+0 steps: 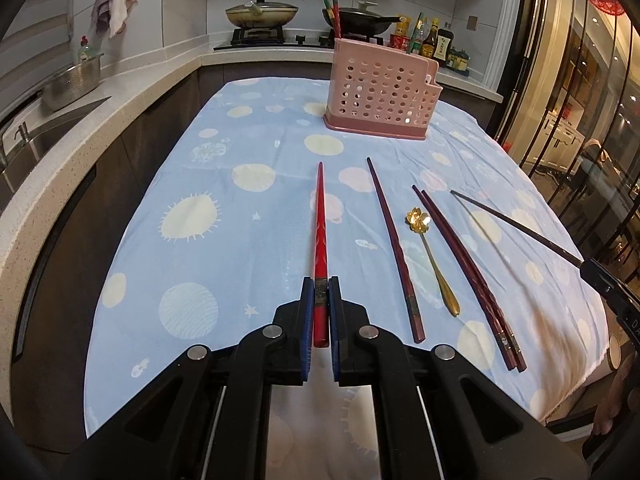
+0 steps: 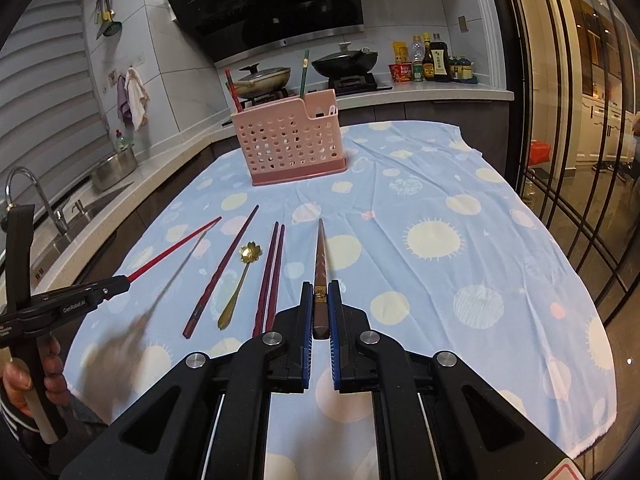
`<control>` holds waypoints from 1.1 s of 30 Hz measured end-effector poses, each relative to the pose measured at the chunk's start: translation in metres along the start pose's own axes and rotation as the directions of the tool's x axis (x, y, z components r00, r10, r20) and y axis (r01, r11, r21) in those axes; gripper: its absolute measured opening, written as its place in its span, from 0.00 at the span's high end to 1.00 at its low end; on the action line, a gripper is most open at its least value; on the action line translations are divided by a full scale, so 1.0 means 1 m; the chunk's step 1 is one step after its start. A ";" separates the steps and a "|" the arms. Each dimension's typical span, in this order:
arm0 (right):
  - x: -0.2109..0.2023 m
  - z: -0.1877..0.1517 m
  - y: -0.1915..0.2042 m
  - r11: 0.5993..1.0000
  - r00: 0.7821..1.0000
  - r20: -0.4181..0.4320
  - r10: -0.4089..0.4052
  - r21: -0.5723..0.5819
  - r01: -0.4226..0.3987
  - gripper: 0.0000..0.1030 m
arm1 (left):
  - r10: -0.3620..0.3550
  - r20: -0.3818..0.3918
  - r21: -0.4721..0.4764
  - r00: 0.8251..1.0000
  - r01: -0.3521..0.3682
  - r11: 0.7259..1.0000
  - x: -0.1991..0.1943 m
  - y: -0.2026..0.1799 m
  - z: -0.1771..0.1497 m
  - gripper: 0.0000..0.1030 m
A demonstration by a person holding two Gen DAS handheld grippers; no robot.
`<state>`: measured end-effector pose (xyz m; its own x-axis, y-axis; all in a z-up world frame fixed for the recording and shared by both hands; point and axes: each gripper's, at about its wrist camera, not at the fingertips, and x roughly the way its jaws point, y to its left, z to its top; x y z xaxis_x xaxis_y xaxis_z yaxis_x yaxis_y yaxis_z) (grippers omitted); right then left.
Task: Organize utensils
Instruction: 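Lift and carry both chopsticks into the pink holder with both tools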
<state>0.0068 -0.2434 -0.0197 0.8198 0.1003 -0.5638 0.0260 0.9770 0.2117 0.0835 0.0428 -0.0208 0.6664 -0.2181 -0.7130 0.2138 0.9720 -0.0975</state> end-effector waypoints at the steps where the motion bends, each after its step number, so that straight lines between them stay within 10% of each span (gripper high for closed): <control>1: -0.002 0.004 -0.001 1.000 1.000 0.010 0.003 0.004 -0.003 0.93 | -0.001 0.010 0.000 1.000 0.001 1.000 -0.003 -0.001 0.003 0.93; 33: 0.010 0.148 -0.001 0.997 0.967 0.244 0.076 -0.026 -0.072 0.93 | -0.017 0.298 0.067 0.955 -0.003 0.998 -0.033 -0.020 0.153 0.93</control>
<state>0.0994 -0.2713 0.0926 0.9343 0.1251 -0.3339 -0.0476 0.9718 0.2309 0.1664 0.0176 0.1105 0.8451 -0.2506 -0.4722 0.2590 0.9647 -0.0482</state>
